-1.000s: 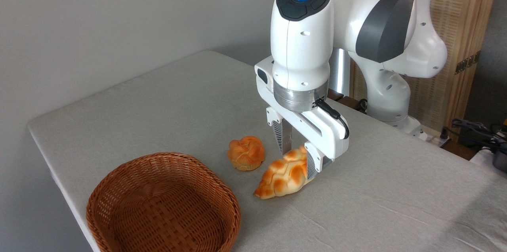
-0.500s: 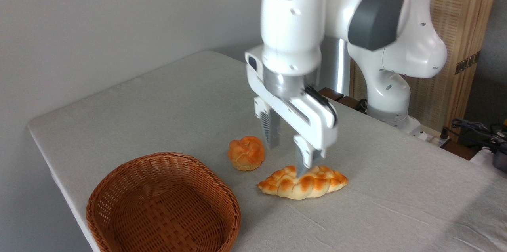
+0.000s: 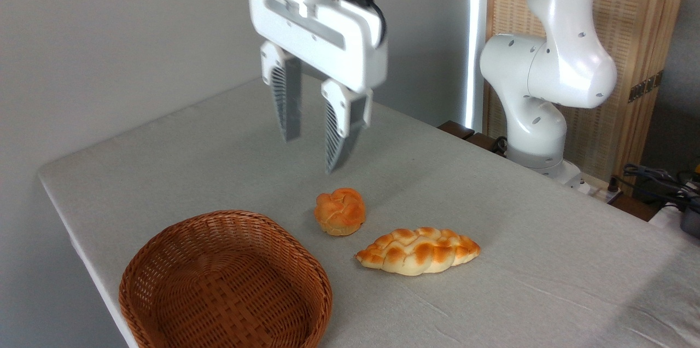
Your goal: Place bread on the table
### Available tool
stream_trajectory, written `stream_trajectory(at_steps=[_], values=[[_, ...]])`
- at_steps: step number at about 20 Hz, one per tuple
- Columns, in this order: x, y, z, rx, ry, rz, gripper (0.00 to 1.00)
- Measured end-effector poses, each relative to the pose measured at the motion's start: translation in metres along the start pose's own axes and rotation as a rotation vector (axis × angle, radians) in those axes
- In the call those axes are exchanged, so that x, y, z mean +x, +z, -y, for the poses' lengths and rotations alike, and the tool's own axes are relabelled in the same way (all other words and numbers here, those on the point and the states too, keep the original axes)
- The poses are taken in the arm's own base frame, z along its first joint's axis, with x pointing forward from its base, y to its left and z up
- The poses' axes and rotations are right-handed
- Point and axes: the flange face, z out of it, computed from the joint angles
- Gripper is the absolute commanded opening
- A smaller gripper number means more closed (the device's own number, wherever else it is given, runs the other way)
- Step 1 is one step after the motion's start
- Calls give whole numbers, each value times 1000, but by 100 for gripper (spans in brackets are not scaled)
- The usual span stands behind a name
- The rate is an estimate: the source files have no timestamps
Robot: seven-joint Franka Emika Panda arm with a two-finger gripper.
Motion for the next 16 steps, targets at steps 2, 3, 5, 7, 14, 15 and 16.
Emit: stream_trajectory(at_steps=[2,3,5,7,14,15,16], values=[[21,-6,0,4,-28,12,100],[30,-4,0,14,-38,31,100],[50,9,-4,34,-36,78,100],[65,22,-11,42,-28,109,100],[67,27,-10,36,-28,124,100],[67,27,-10,36,-28,124,100],[67,27,-10,36,-29,124,100]])
